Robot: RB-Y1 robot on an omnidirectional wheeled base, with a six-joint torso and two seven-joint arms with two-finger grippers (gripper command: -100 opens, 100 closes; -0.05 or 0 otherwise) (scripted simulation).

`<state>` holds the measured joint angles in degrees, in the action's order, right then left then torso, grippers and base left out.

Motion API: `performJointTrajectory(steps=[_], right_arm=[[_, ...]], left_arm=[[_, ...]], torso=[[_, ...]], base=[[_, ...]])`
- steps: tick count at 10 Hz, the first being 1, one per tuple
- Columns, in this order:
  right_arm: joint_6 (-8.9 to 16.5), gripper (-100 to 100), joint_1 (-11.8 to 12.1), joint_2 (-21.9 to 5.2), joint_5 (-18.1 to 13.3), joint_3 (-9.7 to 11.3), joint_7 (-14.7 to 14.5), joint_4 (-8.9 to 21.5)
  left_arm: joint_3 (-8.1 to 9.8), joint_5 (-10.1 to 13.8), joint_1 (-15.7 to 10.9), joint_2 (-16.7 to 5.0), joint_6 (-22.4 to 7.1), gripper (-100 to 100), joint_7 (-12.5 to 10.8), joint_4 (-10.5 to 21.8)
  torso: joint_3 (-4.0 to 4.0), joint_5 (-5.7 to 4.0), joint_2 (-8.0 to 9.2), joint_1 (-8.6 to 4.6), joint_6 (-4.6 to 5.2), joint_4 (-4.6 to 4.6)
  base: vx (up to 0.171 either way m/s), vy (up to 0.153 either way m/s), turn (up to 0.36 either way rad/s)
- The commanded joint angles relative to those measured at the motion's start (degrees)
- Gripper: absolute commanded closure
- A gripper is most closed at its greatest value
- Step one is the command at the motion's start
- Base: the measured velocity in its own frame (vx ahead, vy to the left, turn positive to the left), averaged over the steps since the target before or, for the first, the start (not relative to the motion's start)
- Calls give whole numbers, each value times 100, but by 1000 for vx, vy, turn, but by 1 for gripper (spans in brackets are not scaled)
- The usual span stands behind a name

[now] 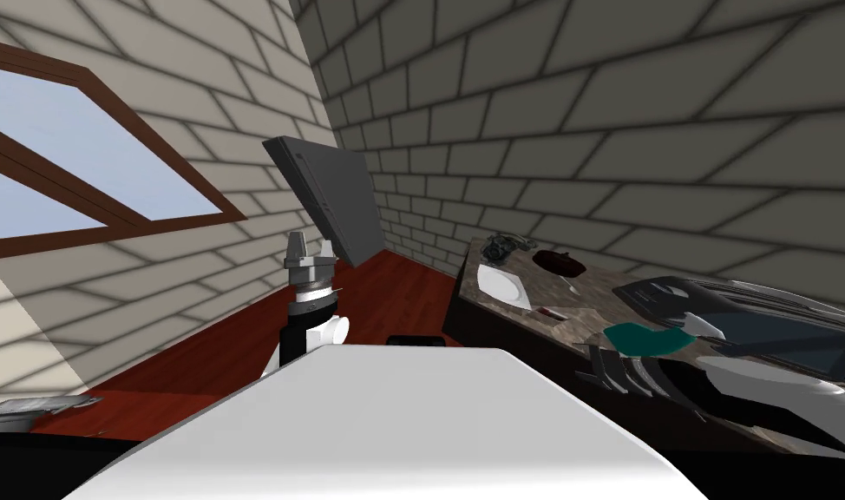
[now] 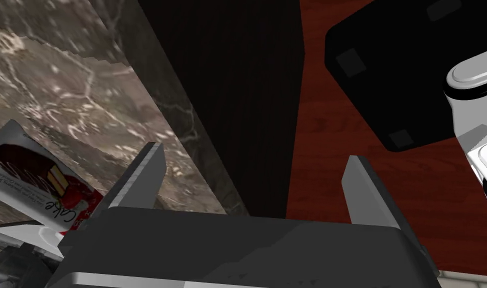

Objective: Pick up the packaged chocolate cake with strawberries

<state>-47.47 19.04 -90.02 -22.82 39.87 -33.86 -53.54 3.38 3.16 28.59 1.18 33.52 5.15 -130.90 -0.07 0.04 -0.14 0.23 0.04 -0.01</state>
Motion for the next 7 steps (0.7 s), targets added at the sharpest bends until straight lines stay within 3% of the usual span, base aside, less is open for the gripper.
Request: performJointTrajectory(steps=[1,4,6,7], right_arm=[[-79,-100,-116,67,-93,46,-17,200],[3,-100,-226,-197,-346,176,-137,440],[142,-100,-372,-413,-637,301,-251,668],[142,-100,-372,-413,-637,301,-251,668]], left_arm=[[0,0,0,0,0,0,0,0],[0,0,0,0,0,0,0,0],[0,0,0,0,0,0,0,0],[-1,0,1,0,0,0,0,0]], torso=[[0,0,0,0,0,0],[2,-2,3,-4,1,1],[-11,2,-20,10,-5,-4],[-29,4,-52,17,-9,-11]], base=[[17,19,-2],[45,45,108],[150,88,278],[156,56,92]])
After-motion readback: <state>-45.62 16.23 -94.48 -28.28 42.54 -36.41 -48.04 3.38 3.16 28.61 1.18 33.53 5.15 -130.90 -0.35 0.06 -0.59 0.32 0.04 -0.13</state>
